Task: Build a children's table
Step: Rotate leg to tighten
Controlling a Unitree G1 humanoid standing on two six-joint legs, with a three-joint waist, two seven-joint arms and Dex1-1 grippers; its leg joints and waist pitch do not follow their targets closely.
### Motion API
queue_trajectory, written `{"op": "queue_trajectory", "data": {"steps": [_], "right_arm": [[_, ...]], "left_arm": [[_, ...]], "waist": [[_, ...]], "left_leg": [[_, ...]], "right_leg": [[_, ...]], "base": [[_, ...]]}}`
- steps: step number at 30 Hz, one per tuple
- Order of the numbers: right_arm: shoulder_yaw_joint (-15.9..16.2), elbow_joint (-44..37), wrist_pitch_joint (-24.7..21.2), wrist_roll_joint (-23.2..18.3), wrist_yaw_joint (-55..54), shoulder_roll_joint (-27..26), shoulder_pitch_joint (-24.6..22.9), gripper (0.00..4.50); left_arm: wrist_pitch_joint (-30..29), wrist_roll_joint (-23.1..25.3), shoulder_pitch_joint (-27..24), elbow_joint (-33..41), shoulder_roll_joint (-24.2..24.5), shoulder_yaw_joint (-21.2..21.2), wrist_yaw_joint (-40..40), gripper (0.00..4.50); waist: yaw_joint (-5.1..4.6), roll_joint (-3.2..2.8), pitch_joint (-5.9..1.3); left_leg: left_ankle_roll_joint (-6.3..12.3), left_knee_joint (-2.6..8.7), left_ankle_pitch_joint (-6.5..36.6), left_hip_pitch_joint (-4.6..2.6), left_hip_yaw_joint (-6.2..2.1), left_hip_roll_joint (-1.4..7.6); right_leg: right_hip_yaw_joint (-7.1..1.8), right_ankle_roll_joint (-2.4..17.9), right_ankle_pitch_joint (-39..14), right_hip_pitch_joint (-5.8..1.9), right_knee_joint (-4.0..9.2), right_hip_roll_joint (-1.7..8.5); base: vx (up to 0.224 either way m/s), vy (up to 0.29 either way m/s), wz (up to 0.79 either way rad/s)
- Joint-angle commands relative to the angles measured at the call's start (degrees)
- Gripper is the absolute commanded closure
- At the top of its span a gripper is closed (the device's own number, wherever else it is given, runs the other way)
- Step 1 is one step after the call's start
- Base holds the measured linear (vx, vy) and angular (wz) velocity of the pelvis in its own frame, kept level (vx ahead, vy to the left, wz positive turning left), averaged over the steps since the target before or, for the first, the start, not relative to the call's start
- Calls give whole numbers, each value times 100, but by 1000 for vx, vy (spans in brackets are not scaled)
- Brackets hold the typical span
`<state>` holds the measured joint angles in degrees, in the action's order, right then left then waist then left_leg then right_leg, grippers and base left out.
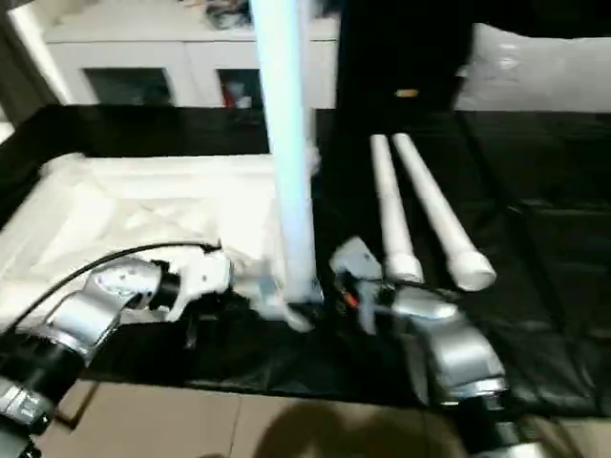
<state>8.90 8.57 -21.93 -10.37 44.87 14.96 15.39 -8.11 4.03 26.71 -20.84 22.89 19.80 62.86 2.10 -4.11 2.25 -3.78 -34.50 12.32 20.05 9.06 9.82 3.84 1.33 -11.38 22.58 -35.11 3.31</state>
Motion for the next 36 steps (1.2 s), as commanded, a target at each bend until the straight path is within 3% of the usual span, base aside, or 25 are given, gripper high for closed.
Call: {"op": "queue_trajectory", "data": {"steps": [1, 5, 8, 10, 11, 12, 14, 15, 16, 19, 20, 22, 23, 24, 25, 26, 27, 36], "right_arm": [[71, 355, -247, 199, -962, -464, 179, 178], [40, 818, -225, 486, -1973, -1139, 499, 178], [-32, 918, -231, 535, -2207, -1296, 600, 178], [-208, 891, -249, 374, -2197, -1355, 631, 122], [-247, 871, -244, 341, -2180, -1348, 625, 122], [-249, 820, -151, 344, -2053, -1239, 578, 108], [-245, 800, -73, 375, -1997, -1152, 540, 90], [-282, 763, 28, 360, -1921, -1072, 496, 79], [-386, 657, 150, 244, -1705, -919, 413, 73], [-320, 371, 372, 183, -1072, -459, 243, 57], [-313, 337, 397, 186, -996, -405, 225, 40], [-289, 215, 485, 172, -706, -217, 164, 25], [-292, 129, 482, 137, -515, -74, 127, 21], [-294, 61, 487, 104, -363, 52, 94, 10], [-293, 21, 486, 81, -275, 129, 75, 10], [-260, -64, 479, 26, -3, 345, 39, 10], [-224, -135, 484, -17, 243, 534, 9, 10], [69, -297, 642, -126, 1455, 1246, -31, 10]], "left_arm": [[-529, -93, -189, 502, -493, 194, -458, 450], [-1083, 115, -260, 798, -935, 178, -1104, 450], [-1270, 184, -238, 857, -1109, 174, -1353, 450], [-1433, 263, -195, 904, -1223, 182, -1539, 450], [-1454, 286, -182, 905, -1230, 185, -1572, 450], [-1456, 369, -142, 881, -1182, 206, -1624, 450], [-1442, 399, -114, 843, -1143, 199, -1649, 450], [-1394, 420, -90, 796, -1086, 190, -1638, 450], [-1283, 473, -58, 714, -974, 192, -1572, 450], [-968, 467, -5, 524, -724, 209, -1279, 450], [-912, 469, 1, 500, -691, 215, -1235, 450], [-726, 470, 27, 407, -585, 235, -1073, 450], [-609, 495, 67, 293, -508, 259, -973, 450], [-486, 509, 103, 201, -435, 296, -895, 450], [-415, 516, 126, 145, -390, 321, -853, 450], [-198, 480, 171, 35, -289, 365, -658, 450], [69, 438, 201, -44, -197, 411, -451, 450], [1001, 293, 348, -395, 257, 688, 684, 450]], "waist": [[-27, 92, -236], [-127, 72, -239], [-130, 92, -245], [-117, 109, -251], [-120, 152, -252], [-100, 125, -271], [-67, 171, -292], [-21, 156, -306], [10, 213, -313], [70, 179, -325], [94, 191, -325], [111, 146, -312], [114, 162, -300], [120, 138, -292], [115, 158, -288], [116, 130, -284], [116, 142, -280], [147, 160, -304]], "left_leg": [[91, 455, 1084, 59, -111, 247], [109, 457, 1219, 46, -115, 250], [170, 437, 1180, 38, -100, 232], [231, 454, 1094, 59, -107, 262], [248, 458, 1092, 63, -103, 268], [257, 450, 1011, 59, -107, 271], [308, 431, 798, 58, -88, 282], [345, 413, 627, 70, -85, 279], [408, 397, 498, 71, -68, 281], [526, 367, 289, 91, -57, 274], [537, 364, 296, 90, -66, 273], [539, 377, 446, 93, -66, 278], [535, 380, 523, 92, -62, 271], [503, 389, 638, 81, -68, 269], [467, 399, 714, 78, -70, 281], [426, 409, 753, 69, -80, 289], [447, 405, 794, 72, -78, 270], [528, 384, 637, 81, -72, 300]], "right_leg": [[-257, 697, -2623, -294, 595, 492], [-279, 738, -2525, -249, 613, 477], [-293, 736, -2489, -250, 625, 478], [-301, 762, -2244, -259, 594, 477], [-303, 771, -2176, -265, 595, 472], [-304, 819, -1964, -274, 565, 477], [-319, 949, -1541, -272, 531, 479], [-321, 1013, -1253, -294, 493, 486], [-323, 1058, -989, -295, 478, 479], [-322, 1117, -526, -306, 430, 469], [-314, 1115, -512, -322, 424, 477], [-312, 1129, -661, -317, 440, 492], [-305, 1102, -794, -311, 470, 481], [-305, 1042, -1011, -317, 488, 480], [-309, 992, -1167, -317, 499, 485], [-307, 979, -1250, -310, 503, 483], [-299, 954, -1311, -310, 530, 470], [-297, 1170, -896, -327, 455, 485]], "base": [[0, 0, 0], [0, 0, 0], [0, 0, 0], [0, 0, 0], [0, 0, 0], [0, 0, 0], [0, 0, 0], [0, 0, 0], [0, 0, 0], [0, 0, 0], [0, 0, 0], [0, 0, 0], [0, 0, 0], [0, 0, 0], [0, 0, 0], [0, 0, 0], [0, 0, 0], [0, 0, 0]]}}
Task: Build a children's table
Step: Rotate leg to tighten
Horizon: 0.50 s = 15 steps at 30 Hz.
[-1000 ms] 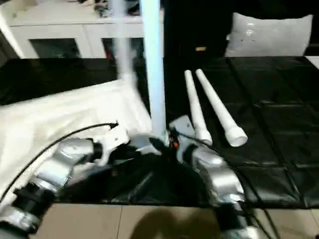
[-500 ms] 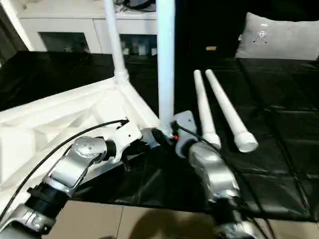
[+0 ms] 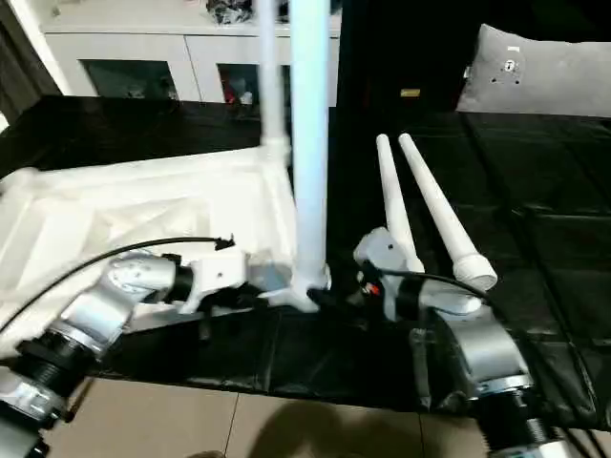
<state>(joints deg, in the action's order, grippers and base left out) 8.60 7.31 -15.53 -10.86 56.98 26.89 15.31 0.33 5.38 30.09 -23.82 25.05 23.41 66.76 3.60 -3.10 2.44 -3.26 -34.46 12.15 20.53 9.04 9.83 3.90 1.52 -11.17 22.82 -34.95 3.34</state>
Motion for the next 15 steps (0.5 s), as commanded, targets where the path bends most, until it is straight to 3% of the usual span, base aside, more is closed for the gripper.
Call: {"op": "queue_trajectory", "data": {"steps": [1, 6, 15], "right_arm": [[123, -184, -10, -88, 301, 77, -26, 10], [394, -268, -69, -181, 875, 327, -5, 10], [533, -48, -23, -172, 1181, 338, 165, 95]], "left_arm": [[193, 148, 13, -104, 50, 338, 337, 450], [631, 3, 53, -213, 128, 466, 895, 450], [903, -134, 109, -294, 85, 514, 1299, 450]], "waist": [[4, 51, -327], [46, 61, -330], [152, 53, -338]], "left_leg": [[484, 378, 659, 24, -70, 302], [506, 372, 635, 27, -63, 318], [419, 374, 622, 4, -57, 340]], "right_leg": [[-300, 1164, -912, -351, 439, 484], [-307, 1202, -903, -354, 422, 494], [-311, 1238, -846, -334, 400, 498]], "base": [[0, 0, 0], [0, 0, 0], [0, 0, 0]]}}
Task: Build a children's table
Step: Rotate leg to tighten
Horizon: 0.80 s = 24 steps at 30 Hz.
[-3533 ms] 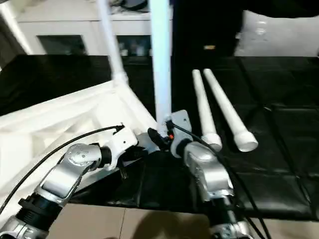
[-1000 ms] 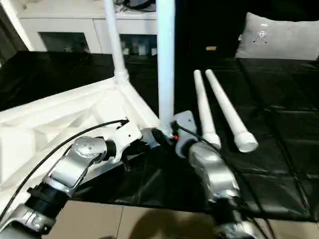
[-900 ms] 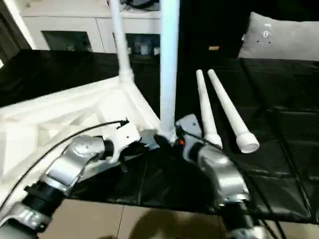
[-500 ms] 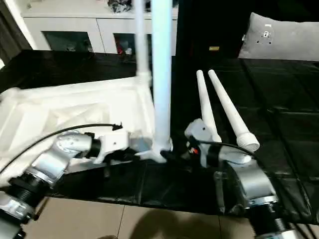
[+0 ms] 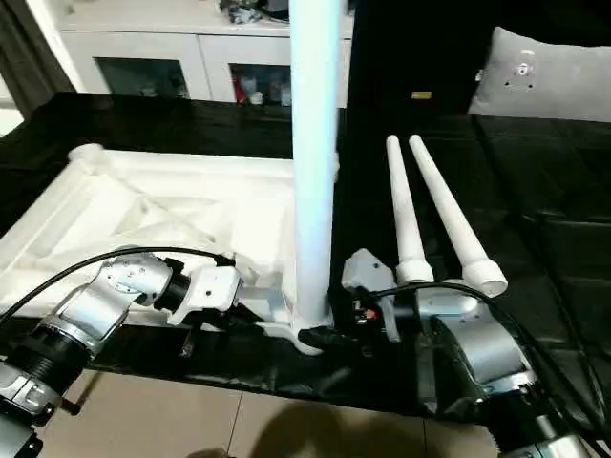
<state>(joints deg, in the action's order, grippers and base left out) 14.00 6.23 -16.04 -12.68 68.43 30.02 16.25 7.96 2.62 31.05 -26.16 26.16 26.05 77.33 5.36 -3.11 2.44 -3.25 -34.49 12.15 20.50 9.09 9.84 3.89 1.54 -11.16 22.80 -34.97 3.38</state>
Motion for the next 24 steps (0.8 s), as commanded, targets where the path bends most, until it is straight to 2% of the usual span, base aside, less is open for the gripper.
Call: {"op": "queue_trajectory", "data": {"steps": [1, 8, 11, 13, 15, 17, 18, 19, 20, 21, 22, 24], "right_arm": [[2, 62, 23, 0, 50, 28, 75, 102], [59, 33, -9, -61, 98, 3, 44, 166], [37, -43, -103, -168, 83, -70, -40, 173], [-77, -229, -393, -420, -51, -238, -155, 180], [-123, -237, -644, -339, -528, -457, -201, 181], [-152, -84, -666, -94, -1197, -791, -208, 183], [-214, -4, -686, -55, -1497, -979, -186, 183], [-254, 50, -706, -37, -1704, -1104, -169, 183], [-259, 57, -710, -32, -1730, -1119, -165, 183], [-372, 290, -767, 119, -2436, -1516, -49, 183], [-420, 396, -778, 196, -2720, -1679, 3, 183], [-605, 774, -804, 335, -3542, -2143, 197, 183]], "left_arm": [[176, 139, 21, -95, -31, 247, 260, 450], [234, 81, 23, -204, -35, 217, 311, 450], [128, 23, -56, -140, -29, 164, 253, 450], [-174, 12, -178, 23, -53, 90, 35, 450], [-642, -13, -312, 194, -164, -72, -382, 450], [-1169, -62, -422, 392, -376, -257, -887, 450], [-1348, -39, -443, 478, -479, -285, -1076, 450], [-1471, -24, -457, 538, -547, -302, -1201, 450], [-1481, -24, -459, 544, -556, -304, -1213, 450], [-1804, -4, -496, 711, -825, -345, -1573, 450], [-1947, 12, -508, 777, -944, -367, -1723, 450], [-2193, 108, -454, 798, -1295, -399, -2161, 450]], "waist": [[-25, 62, -340], [-21, 71, -340], [-16, 69, -344], [-24, 51, -340], [-33, 51, -329], [-68, 50, -288], [-106, 59, -244], [-133, 72, -233], [-163, 74, -228], [-216, 77, -237], [-296, 72, -227], [-404, 69, -226]], "left_leg": [[417, 374, 614, 16, -61, 330], [398, 377, 608, 15, -61, 327], [414, 370, 549, 24, -60, 323], [408, 377, 557, 27, -62, 330], [386, 388, 600, 24, -70, 328], [300, 407, 788, 13, -56, 305], [202, 433, 1043, -10, -56, 284], [116, 451, 1212, -50, -75, 278], [93, 454, 1268, -43, -82, 263], [64, 474, 1296, -25, -106, 267], [14, 489, 1357, -21, -109, 284], [-21, 477, 1502, -22, -124, 256]], "right_leg": [[-308, 1228, -845, -343, 403, 495], [-306, 1154, -971, -341, 416, 494], [-305, 1160, -912, -344, 411, 495], [-302, 1179, -893, -349, 400, 491], [-295, 1156, -983, -346, 425, 492], [-293, 1101, -1400, -321, 473, 488], [-282, 963, -2022, -301, 541, 491], [-275, 791, -2608, -285, 585, 504], [-273, 699, -2816, -285, 618, 505], [-272, 580, -2940, -303, 628, 501], [-271, 611, -2853, -267, 615, 485], [-254, 610, -2970, -260, 632, 492]], "base": [[0, 0, 0], [0, 0, 0], [0, 0, 0], [0, 0, 0], [0, 0, 0], [0, 0, 0], [0, 0, 0], [0, 0, 0], [0, 0, 0], [0, 0, 0], [0, 0, 0], [0, 0, 0]]}}
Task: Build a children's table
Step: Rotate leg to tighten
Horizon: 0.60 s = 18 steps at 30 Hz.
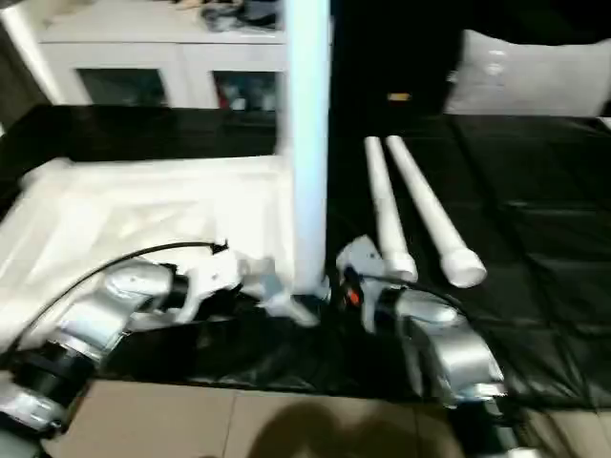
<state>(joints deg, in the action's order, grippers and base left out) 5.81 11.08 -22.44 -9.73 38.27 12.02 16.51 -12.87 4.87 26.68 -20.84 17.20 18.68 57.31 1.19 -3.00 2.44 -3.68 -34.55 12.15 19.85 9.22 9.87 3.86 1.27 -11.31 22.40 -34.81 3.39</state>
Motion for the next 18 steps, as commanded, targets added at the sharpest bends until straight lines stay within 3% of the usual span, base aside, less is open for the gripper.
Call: {"op": "queue_trajectory", "data": {"steps": [1, 3, 5, 7, 10, 13, 18], "right_arm": [[63, 541, -134, 38, -1008, -647, 316, 183], [-41, 690, -117, 19, -1264, -834, 411, 183], [-190, 829, -60, -15, -1499, -1074, 496, 183], [-272, 797, -83, -22, -1551, -1124, 478, 127], [-392, 695, -44, 2, -1568, -1044, 405, 103], [-414, 543, 53, 38, -1525, -899, 298, 70], [-468, -25, 25, -91, -1276, -661, -64, 22]], "left_arm": [[-263, -43, 61, 232, -652, 318, -473, 450], [-317, 18, 141, 169, -832, 311, -706, 450], [-356, 167, 264, 85, -1060, 346, -1029, 450], [-253, 321, 334, 0, -1073, 402, -1153, 450], [-77, 473, 378, -118, -945, 427, -1164, 450], [130, 549, 416, -252, -803, 437, -1108, 450], [594, 677, 580, -658, -644, 442, -1116, 450]], "waist": [[-20, 85, -232], [-39, 74, -233], [-30, 57, -244], [-22, 60, -251], [29, 20, -278], [113, 26, -296], [182, 18, -307]], "left_leg": [[18, 475, 1493, 59, -148, 227], [98, 458, 1484, 22, -131, 230], [171, 461, 1411, 23, -123, 239], [206, 472, 1318, 53, -122, 251], [229, 478, 1155, 63, -127, 280], [262, 448, 966, 40, -87, 279], [294, 453, 778, 67, -99, 289]], "right_leg": [[-238, 575, -3048, -236, 647, 495], [-264, 577, -3009, -193, 684, 493], [-276, 652, -2738, -198, 660, 481], [-290, 694, -2487, -223, 638, 477], [-305, 879, -1869, -252, 565, 483], [-324, 1031, -1338, -254, 521, 481], [-317, 994, -1188, -293, 493, 493]], "base": [[0, 0, 0], [0, 0, 0], [0, 0, 0], [0, 0, 0], [0, 0, 0], [0, 0, 0], [0, 0, 0]]}}
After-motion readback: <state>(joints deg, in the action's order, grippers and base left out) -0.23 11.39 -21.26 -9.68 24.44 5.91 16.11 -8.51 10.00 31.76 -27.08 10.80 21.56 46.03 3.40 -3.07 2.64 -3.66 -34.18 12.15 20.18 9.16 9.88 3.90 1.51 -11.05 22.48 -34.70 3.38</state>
